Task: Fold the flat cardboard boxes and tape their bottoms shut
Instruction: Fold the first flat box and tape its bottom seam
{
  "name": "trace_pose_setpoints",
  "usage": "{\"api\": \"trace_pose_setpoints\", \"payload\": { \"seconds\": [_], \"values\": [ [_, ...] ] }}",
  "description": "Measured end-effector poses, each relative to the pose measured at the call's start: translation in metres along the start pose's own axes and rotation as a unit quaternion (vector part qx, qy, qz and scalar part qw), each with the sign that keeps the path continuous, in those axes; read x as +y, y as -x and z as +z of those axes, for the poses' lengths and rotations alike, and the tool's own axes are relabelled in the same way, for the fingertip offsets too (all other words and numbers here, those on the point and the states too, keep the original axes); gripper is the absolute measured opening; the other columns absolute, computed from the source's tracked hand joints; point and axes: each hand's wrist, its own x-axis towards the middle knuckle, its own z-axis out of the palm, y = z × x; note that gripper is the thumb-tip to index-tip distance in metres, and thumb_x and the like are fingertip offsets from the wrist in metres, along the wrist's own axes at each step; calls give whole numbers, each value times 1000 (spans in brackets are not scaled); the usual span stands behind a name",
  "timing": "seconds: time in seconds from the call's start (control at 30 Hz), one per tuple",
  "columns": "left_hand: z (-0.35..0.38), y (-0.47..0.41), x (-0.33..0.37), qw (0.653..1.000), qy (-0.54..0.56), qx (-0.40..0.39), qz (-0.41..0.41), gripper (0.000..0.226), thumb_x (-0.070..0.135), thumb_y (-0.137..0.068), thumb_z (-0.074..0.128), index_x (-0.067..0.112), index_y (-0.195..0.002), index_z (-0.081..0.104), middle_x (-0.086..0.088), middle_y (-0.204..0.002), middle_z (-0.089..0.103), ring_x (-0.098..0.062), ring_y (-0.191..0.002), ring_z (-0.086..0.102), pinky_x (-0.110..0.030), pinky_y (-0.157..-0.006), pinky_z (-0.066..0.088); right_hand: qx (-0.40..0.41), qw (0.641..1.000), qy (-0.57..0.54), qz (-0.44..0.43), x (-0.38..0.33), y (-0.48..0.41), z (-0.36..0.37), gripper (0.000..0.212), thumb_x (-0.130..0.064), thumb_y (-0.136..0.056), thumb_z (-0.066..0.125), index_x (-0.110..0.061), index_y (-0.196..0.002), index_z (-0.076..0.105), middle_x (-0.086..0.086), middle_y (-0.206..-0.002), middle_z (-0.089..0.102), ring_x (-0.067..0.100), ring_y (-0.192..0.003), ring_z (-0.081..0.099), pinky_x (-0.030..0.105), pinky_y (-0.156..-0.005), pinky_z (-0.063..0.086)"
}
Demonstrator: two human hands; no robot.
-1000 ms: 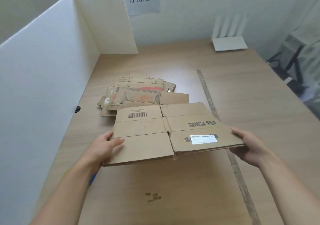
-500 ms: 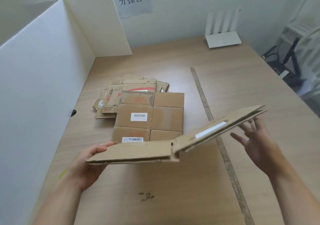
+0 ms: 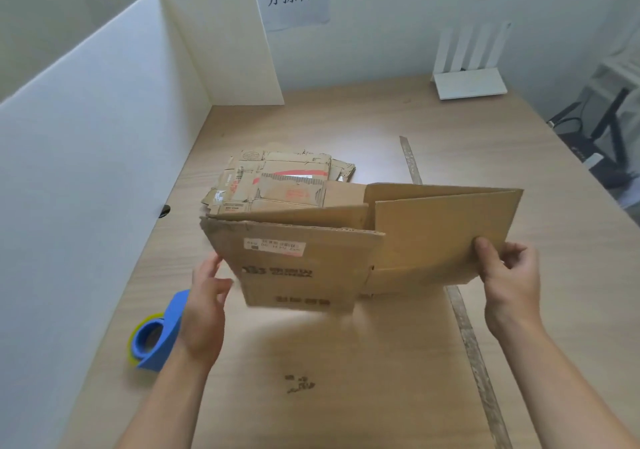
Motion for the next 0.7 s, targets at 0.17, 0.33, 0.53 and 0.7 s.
{"api": "trace_pose_setpoints", "payload": {
  "seconds": [0.17, 0.33, 0.53, 0.7],
  "values": [
    [-8, 5, 1, 996, -68, -2, 60, 26, 9, -97, 54, 26, -117, 53, 15, -111, 65, 0, -103, 60, -20, -79, 51, -152, 988, -28, 5, -5, 22, -2, 52, -38, -81, 79, -51, -121, 48, 1, -107, 68, 13, -101, 67, 37, -90, 51],
    [-13, 20, -11, 993, -95, -66, 27, 35, 24, -93, 62, 37, -125, 54, 12, -130, 62, -6, -123, 55, -24, -95, 48, -261, 964, 2, -45, -1, 50, 10, 63, -32, -81, 72, -41, -138, 48, -8, -130, 62, 16, -121, 60, 24, -91, 54],
    [-16, 30, -5, 975, -196, -81, 61, 63, 51, -78, 66, 47, -137, 45, 24, -138, 53, 4, -134, 42, -39, -110, 33, -287, 957, 31, -31, -13, 54, 17, 60, -38, -78, 71, -48, -133, 48, -19, -125, 62, 7, -117, 60, 19, -87, 52],
    [-20, 32, 13, 957, -218, -130, 143, 87, 48, -69, 80, 44, -145, 38, 18, -123, 56, -17, -120, 55, -37, -104, 41, -364, 930, 49, 10, -18, 53, 28, 60, -41, -91, 67, -51, -143, 38, -19, -137, 55, 9, -126, 54, 35, -100, 46]
  ]
}}
